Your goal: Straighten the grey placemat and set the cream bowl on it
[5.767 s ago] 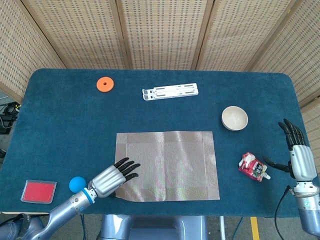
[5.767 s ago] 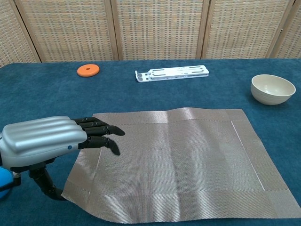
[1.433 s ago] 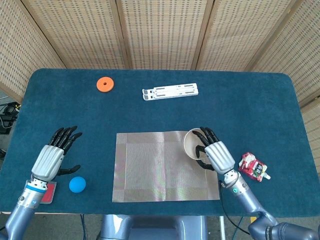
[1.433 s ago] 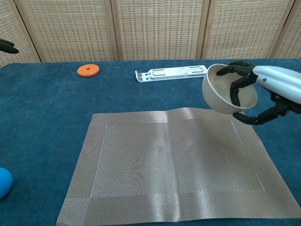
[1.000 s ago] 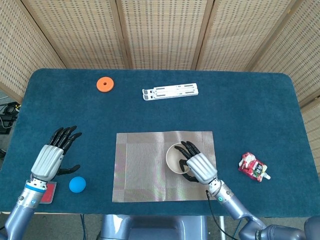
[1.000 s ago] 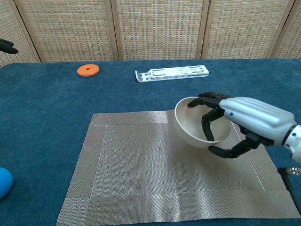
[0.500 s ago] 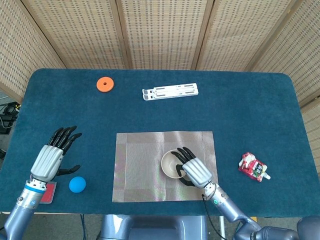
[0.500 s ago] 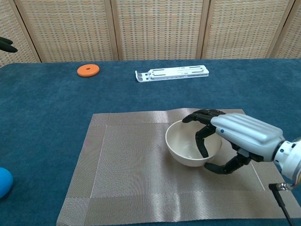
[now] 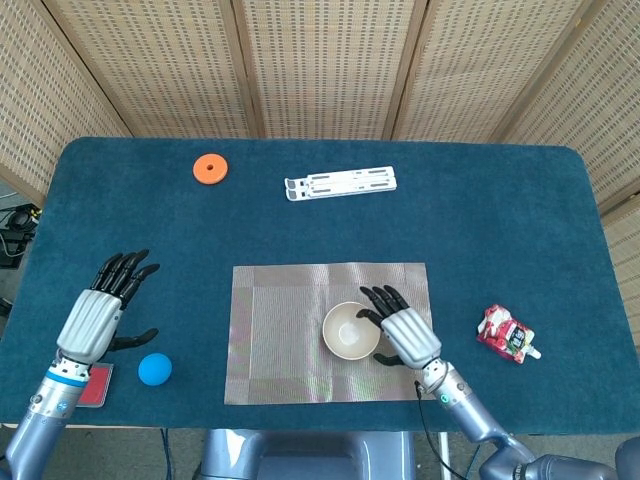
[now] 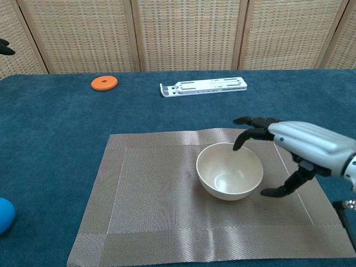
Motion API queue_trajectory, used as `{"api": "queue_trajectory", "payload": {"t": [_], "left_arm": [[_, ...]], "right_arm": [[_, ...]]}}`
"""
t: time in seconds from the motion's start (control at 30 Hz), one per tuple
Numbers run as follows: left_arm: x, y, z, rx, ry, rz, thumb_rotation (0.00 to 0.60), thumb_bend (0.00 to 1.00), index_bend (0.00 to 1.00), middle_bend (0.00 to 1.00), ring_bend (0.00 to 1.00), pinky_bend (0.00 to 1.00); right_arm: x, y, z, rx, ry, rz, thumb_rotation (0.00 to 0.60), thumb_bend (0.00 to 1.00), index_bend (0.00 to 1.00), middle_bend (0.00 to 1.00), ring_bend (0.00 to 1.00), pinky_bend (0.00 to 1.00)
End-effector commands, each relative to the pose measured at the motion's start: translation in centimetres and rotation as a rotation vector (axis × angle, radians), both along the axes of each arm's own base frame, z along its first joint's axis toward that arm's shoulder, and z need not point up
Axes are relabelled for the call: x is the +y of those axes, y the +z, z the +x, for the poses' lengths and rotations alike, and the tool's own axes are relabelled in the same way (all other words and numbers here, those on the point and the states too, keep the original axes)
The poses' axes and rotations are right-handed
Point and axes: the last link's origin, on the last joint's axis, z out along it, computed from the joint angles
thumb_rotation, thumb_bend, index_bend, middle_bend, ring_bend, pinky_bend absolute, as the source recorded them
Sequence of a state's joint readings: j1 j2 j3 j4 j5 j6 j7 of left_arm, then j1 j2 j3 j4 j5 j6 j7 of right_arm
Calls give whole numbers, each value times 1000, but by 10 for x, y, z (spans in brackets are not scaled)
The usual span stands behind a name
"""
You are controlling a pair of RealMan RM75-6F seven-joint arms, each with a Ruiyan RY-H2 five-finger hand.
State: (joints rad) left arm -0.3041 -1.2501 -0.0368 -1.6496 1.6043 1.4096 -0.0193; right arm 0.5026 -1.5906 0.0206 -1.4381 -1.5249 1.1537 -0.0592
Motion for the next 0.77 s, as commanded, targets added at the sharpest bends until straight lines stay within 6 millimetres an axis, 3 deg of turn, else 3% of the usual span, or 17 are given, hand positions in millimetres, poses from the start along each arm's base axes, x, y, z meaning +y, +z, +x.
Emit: {"api": "queue_trajectory", "payload": {"t": [0.03,0.23,0.43,0.67,0.77], "left_arm": [[0,1,-1,-1,2,2,600,4,125,0,0,0],[1,2,-4,2,17,8,600,4,124,0,0,0],[0,2,-10,19,49,15,600,4,124,0,0,0],[-9,3,-27,75,121,33,600,4,120,0,0,0],[-10,3,-33,103,141,49,600,4,118,0,0,0]], "right_arm": [[-8,30,-14,-30,-68,-82,600,301,274,0,0,0],[-12,79,-45,-71,-159,-205,600,293,264,0,0,0],[-8,116,-77,-125,-216,-339,600,292,223,0,0,0],[2,130,-110,-150,-291,-386,600,288,198,0,0,0],[4,135,-111,-182,-290,-386,600,284,192,0,0,0]]}}
